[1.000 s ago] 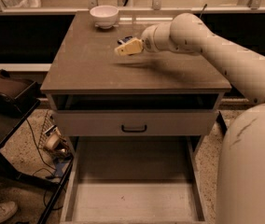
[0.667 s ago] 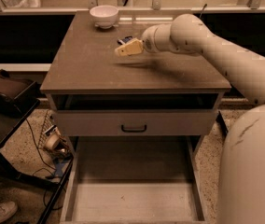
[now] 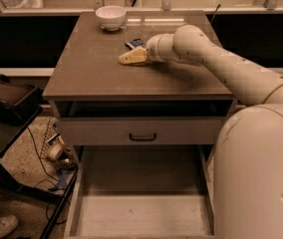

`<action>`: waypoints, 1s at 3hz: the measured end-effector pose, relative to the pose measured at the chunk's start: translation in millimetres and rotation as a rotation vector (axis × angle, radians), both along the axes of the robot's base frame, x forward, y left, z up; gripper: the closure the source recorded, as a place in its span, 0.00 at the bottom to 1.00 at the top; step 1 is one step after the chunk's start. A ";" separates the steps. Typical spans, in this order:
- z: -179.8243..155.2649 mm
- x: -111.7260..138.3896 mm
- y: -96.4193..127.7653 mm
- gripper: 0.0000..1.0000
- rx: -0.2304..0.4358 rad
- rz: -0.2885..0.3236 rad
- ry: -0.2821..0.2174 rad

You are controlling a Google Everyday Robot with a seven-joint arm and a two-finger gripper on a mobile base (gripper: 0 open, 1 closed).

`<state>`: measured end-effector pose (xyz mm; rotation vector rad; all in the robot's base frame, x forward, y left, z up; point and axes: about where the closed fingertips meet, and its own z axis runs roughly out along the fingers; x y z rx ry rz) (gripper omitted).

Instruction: Place rxbar blueberry into middle drawer

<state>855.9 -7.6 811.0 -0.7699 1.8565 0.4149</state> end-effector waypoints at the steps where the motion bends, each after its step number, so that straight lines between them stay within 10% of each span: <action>1: -1.1 1.4 -0.4 0.47 0.000 -0.005 0.006; 3: 5.3 1.4 -0.2 0.99 0.000 -0.005 0.006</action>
Offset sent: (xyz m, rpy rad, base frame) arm 0.0014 -0.0004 -0.0013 0.0000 0.0061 -0.0053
